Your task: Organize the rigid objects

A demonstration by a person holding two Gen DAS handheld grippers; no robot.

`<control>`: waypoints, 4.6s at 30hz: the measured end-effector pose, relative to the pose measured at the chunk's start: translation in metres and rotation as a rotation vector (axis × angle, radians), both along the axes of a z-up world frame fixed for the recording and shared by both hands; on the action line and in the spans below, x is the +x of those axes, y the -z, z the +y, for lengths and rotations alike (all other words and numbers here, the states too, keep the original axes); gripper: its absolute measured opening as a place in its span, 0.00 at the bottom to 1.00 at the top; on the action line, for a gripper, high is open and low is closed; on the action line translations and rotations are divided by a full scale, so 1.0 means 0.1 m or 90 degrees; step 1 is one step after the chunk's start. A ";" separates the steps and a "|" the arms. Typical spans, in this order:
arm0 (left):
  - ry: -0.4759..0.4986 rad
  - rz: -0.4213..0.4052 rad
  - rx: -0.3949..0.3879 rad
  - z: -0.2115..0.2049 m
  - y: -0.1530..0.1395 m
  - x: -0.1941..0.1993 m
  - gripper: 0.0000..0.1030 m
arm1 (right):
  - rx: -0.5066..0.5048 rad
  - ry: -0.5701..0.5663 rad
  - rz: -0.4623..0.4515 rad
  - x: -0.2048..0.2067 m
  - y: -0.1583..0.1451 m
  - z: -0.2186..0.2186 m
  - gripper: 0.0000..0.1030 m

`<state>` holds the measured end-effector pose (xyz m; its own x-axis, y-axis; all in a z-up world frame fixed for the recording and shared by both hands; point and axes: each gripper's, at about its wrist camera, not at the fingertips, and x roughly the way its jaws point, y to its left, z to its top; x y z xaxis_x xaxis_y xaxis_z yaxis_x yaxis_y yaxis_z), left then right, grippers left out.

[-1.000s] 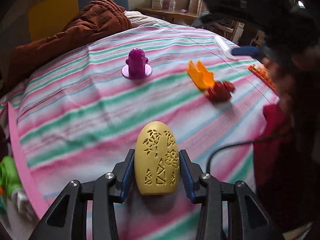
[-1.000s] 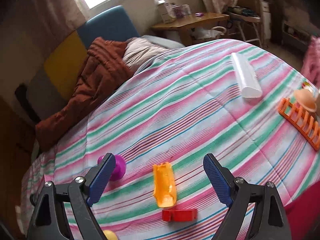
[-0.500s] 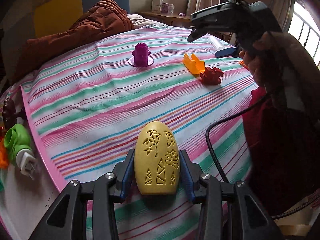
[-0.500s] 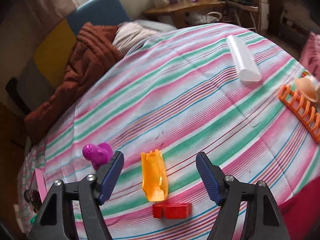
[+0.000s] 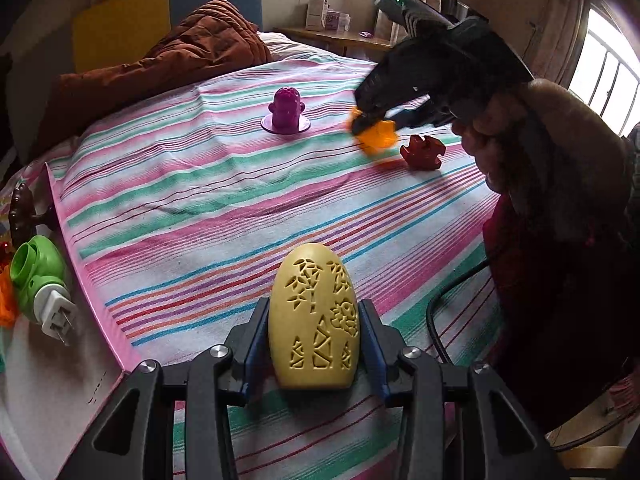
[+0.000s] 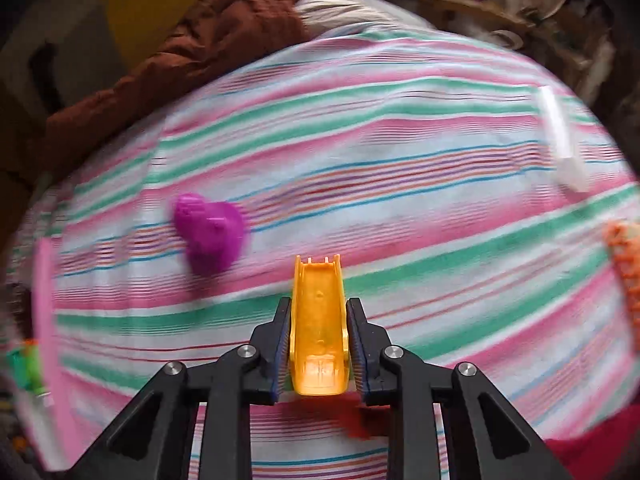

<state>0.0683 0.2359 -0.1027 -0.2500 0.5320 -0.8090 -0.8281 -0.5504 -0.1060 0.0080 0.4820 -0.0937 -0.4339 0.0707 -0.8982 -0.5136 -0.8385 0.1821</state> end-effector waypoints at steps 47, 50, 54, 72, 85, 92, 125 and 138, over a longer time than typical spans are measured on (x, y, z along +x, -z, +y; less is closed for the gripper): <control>-0.042 -0.038 0.062 -0.46 -0.32 -0.10 0.42 | 0.053 -0.163 0.104 0.15 -0.41 -0.69 0.46; -0.057 -0.026 0.071 -0.55 -0.45 -0.10 0.42 | 0.042 -0.228 0.105 0.03 -0.31 -0.93 0.46; -0.101 -0.010 0.081 -0.72 -0.60 -0.16 0.42 | 0.060 -0.306 0.050 -0.07 -0.10 -1.27 0.46; -0.269 0.007 0.058 -1.32 -0.67 -0.49 0.42 | 0.088 -0.323 -0.019 -0.12 0.12 -1.38 0.47; -0.345 -0.009 0.053 -1.79 -0.59 -0.63 0.42 | 0.116 -0.333 -0.023 -0.10 0.12 -1.42 0.46; -0.429 -0.047 0.071 -2.25 -0.52 -0.83 0.42 | 0.123 -0.336 -0.024 -0.10 0.11 -1.43 0.46; -0.440 0.006 -0.038 -2.11 -0.23 -1.24 0.38 | 0.129 -0.337 -0.026 -0.11 0.11 -1.43 0.46; -0.449 0.008 -0.030 -2.18 -0.28 -1.09 0.38 | 0.137 -0.339 -0.025 -0.09 0.11 -1.44 0.46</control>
<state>-0.0405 0.0175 -0.0749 -0.5320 0.2042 -0.8218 -0.2729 -0.9600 -0.0620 -0.0007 0.3384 -0.1045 -0.4261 0.0347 -0.9040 -0.0135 -0.9994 -0.0320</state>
